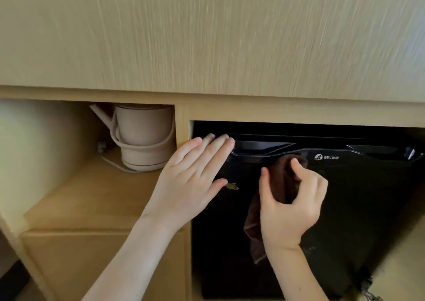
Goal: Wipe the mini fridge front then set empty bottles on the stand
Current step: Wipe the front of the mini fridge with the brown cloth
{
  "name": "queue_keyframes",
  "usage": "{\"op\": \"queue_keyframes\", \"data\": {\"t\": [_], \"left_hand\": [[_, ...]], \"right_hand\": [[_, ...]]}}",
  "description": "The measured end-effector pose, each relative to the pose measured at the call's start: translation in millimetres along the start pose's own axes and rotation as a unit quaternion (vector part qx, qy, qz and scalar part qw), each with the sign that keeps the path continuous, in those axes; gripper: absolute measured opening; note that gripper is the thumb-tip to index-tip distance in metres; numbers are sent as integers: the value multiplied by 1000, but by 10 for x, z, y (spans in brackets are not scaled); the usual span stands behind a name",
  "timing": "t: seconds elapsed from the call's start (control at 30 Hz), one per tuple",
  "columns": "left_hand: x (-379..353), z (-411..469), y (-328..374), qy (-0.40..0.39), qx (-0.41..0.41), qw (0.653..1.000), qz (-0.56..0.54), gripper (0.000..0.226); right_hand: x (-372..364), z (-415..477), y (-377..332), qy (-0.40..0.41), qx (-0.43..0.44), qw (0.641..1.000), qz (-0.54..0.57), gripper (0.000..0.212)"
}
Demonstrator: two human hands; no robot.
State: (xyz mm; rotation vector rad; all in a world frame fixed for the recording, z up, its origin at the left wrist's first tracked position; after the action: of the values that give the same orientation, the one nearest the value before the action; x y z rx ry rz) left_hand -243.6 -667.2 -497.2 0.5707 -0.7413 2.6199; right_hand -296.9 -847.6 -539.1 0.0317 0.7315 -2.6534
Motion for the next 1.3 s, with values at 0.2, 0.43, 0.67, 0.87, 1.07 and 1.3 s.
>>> {"op": "queue_keyframes", "data": {"t": [0.2, 0.43, 0.67, 0.87, 1.07, 1.3], "left_hand": [[88, -130, -44, 55, 59, 996, -39, 70], [-14, -127, -35, 100, 118, 971, -184, 72], [-18, -130, -55, 100, 105, 962, -232, 64], [-25, -147, -60, 79, 89, 958, -261, 65], [-43, -153, -76, 54, 73, 963, -252, 67], [-56, -162, -83, 60, 68, 962, -257, 67]], "right_hand": [[16, -201, 89, -81, 55, 995, -7, 42], [-104, -92, -85, -32, -28, 997, 65, 53], [-125, -397, 13, -151, 101, 983, -2, 40], [-270, -336, -207, -112, 94, 989, 28, 34], [-256, -591, -117, -190, 131, 973, -15, 33], [-351, -509, -244, -130, 101, 986, 33, 31]]}}
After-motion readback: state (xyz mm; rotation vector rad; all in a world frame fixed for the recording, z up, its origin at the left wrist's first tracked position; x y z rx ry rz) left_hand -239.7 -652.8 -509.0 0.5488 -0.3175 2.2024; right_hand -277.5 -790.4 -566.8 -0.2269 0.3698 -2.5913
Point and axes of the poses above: each hand's wrist, its own z-axis towards the middle knuckle, its own x-axis out of the back of the hand, y = z × x, the point moved 7 cm from there along z, towards the middle knuckle, and after that the axes turned 1 degree about -x, right-handed, at the moved point
